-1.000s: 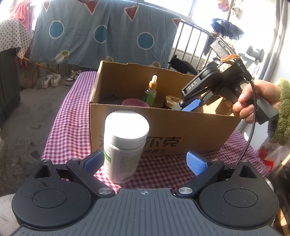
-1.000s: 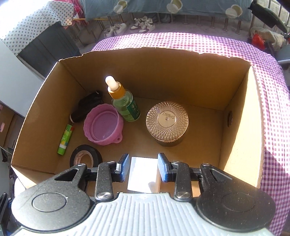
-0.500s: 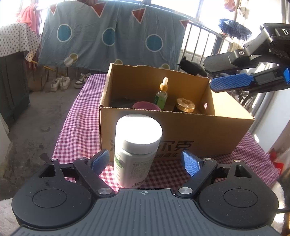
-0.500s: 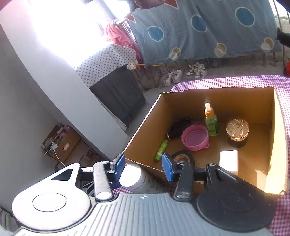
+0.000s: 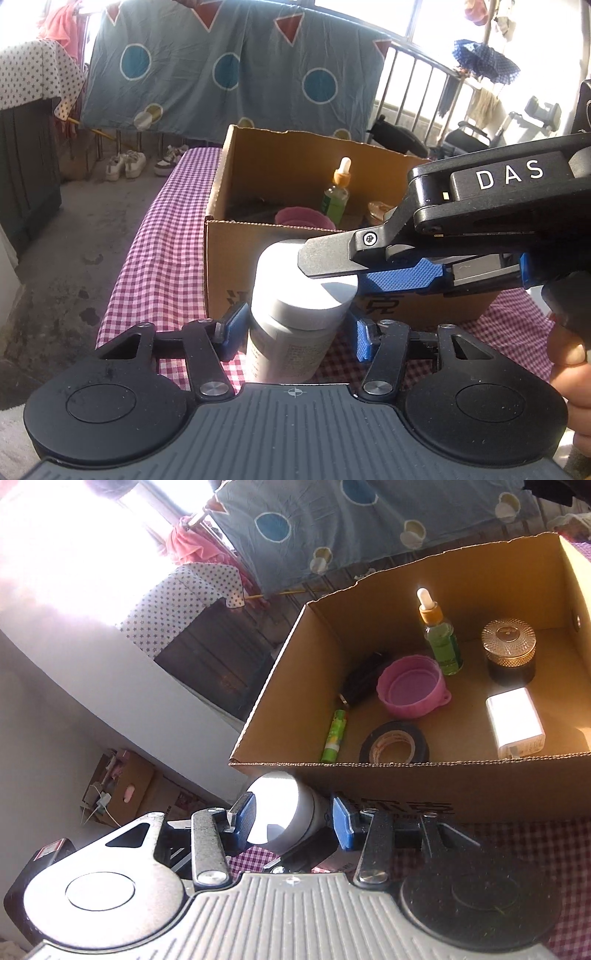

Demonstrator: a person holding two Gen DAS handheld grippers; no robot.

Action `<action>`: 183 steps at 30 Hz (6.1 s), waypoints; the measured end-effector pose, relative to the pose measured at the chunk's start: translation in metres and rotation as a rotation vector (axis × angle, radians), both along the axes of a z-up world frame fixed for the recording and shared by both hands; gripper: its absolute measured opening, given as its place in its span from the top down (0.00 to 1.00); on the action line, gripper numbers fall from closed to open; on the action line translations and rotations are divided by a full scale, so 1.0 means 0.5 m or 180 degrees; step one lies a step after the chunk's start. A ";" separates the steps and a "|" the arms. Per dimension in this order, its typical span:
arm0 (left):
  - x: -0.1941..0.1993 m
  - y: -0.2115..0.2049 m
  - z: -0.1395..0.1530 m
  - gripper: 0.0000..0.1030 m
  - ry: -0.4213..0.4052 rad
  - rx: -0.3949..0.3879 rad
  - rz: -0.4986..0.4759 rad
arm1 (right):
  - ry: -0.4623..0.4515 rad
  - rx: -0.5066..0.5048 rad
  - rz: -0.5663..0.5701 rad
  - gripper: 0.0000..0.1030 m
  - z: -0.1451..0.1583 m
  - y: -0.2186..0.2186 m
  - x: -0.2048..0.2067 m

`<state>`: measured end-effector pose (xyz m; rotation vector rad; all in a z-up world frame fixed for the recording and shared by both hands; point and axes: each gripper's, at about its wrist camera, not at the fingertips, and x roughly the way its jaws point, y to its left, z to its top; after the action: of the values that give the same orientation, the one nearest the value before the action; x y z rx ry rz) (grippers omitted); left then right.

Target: Organize rigid objects

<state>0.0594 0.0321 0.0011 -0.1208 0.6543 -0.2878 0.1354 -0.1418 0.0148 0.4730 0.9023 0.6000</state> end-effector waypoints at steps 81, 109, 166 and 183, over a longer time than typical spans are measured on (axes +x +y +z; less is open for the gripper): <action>0.218 -0.317 0.122 0.49 0.0214 0.0074 -0.1172 | -0.0407 -0.0097 -0.0823 0.58 0.144 -0.311 0.080; 0.280 -0.372 0.052 0.27 0.0573 0.0610 -0.1149 | -0.0299 0.0157 -0.0883 0.48 0.046 -0.380 0.123; 0.060 -0.117 0.133 0.01 0.0202 0.0743 0.0406 | -0.0739 -0.1610 -0.1188 0.00 0.079 -0.161 -0.078; 0.067 -0.108 0.124 0.01 0.0354 0.0774 0.0444 | -0.0650 -0.1744 -0.1110 0.00 0.070 -0.153 -0.059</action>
<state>0.0928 -0.0219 0.0629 0.0510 0.7823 -0.0660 0.1059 -0.2181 0.0496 0.0644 0.7274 0.0668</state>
